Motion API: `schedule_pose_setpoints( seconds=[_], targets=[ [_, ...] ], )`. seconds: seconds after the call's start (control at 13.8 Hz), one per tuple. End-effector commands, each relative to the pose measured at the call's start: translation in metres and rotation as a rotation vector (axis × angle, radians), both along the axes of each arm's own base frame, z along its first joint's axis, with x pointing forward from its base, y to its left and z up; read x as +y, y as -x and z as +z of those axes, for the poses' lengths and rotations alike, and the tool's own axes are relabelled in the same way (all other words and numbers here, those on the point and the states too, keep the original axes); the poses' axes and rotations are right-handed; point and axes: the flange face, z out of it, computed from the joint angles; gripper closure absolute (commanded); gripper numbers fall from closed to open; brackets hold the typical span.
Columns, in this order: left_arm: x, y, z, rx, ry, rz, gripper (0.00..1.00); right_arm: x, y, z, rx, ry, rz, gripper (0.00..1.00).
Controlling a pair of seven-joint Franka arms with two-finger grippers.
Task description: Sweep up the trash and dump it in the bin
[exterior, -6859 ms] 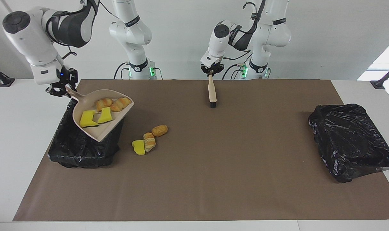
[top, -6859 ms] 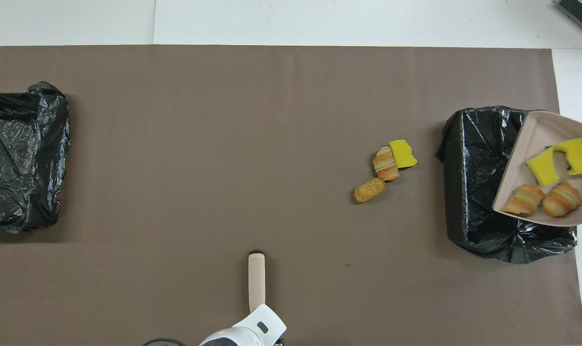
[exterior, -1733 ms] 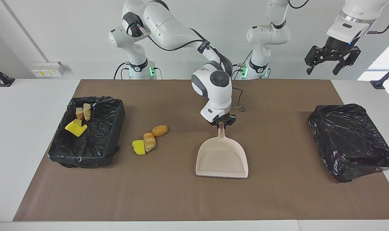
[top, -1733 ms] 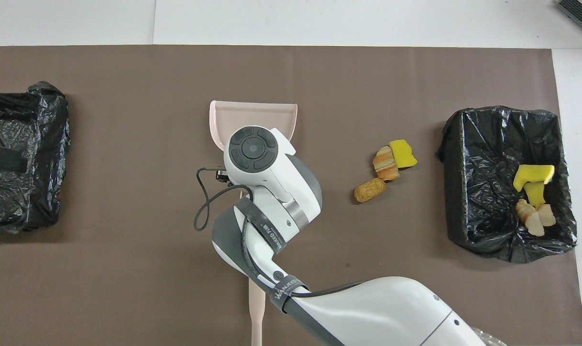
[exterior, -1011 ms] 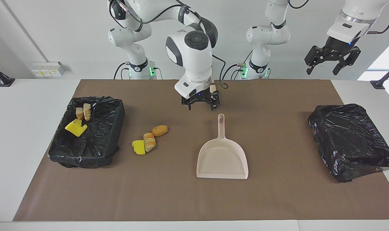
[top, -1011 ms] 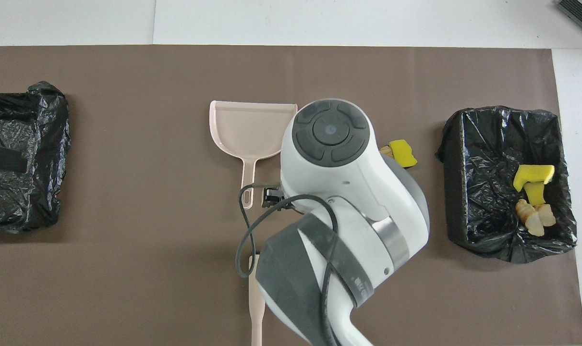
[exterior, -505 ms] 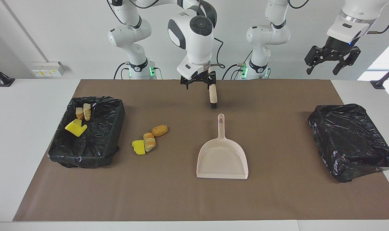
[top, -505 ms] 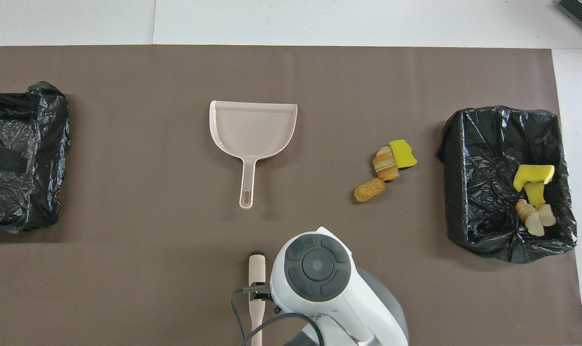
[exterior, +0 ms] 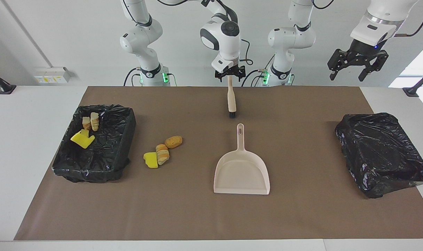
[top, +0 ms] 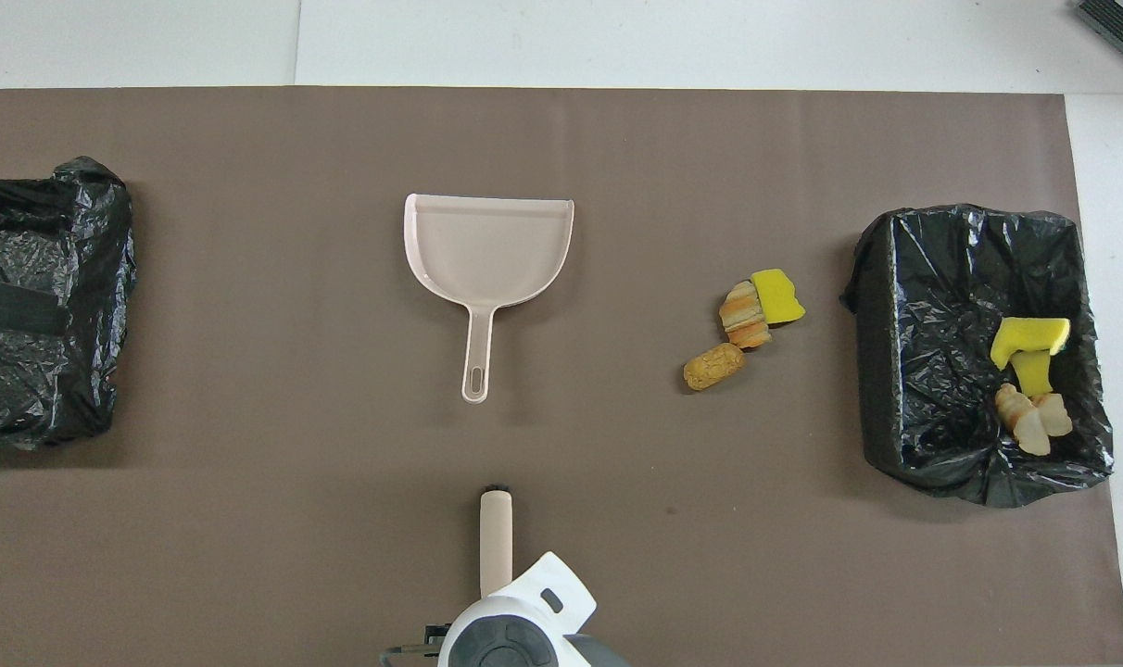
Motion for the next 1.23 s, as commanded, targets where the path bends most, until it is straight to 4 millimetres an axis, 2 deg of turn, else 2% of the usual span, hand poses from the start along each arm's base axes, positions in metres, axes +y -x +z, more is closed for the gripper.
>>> schedule_pose_setpoints(
  seconds=[0.0, 0.22, 0.29, 0.43, 0.51, 0.58, 0.65, 0.79, 0.94, 1.01, 1.16],
  targets=[
    [-0.027, 0.003, 0.006, -0.041, -0.004, -0.043, 0.00, 0.004, 0.014, -0.025, 0.014, 0.007, -0.035, 0.00],
    [-0.034, -0.005, 0.008, -0.090, 0.005, -0.047, 0.00, -0.002, 0.021, -0.030, 0.020, 0.020, -0.030, 0.00],
    [-0.034, -0.009, 0.006, -0.099, 0.006, -0.048, 0.00, -0.005, 0.021, -0.031, 0.020, 0.022, -0.031, 0.09],
    [-0.040, -0.023, 0.001, -0.103, 0.014, -0.054, 0.00, -0.008, 0.028, -0.035, 0.019, 0.026, -0.024, 0.60],
    [-0.045, -0.033, -0.001, -0.116, 0.021, -0.060, 0.00, -0.002, 0.035, -0.039, 0.010, 0.017, -0.017, 0.94],
    [-0.049, -0.045, -0.007, -0.111, 0.025, -0.064, 0.00, -0.001, 0.035, -0.039, 0.010, 0.019, -0.032, 1.00],
    [-0.051, -0.054, -0.008, -0.118, 0.033, -0.058, 0.00, 0.001, 0.034, -0.038, 0.013, 0.022, -0.050, 1.00],
    [-0.056, -0.079, -0.025, -0.126, 0.047, -0.049, 0.00, 0.010, 0.023, -0.026, 0.006, 0.003, -0.066, 1.00],
    [-0.081, -0.102, -0.048, -0.169, 0.070, -0.088, 0.00, 0.008, 0.007, -0.007, 0.018, 0.002, -0.071, 1.00],
    [-0.085, -0.113, -0.064, -0.174, 0.056, -0.096, 0.00, 0.001, -0.006, 0.006, 0.022, 0.012, -0.079, 1.00],
    [-0.104, -0.119, -0.079, -0.177, 0.053, -0.127, 0.00, -0.026, -0.027, 0.043, 0.029, 0.017, -0.096, 1.00]
  ],
)
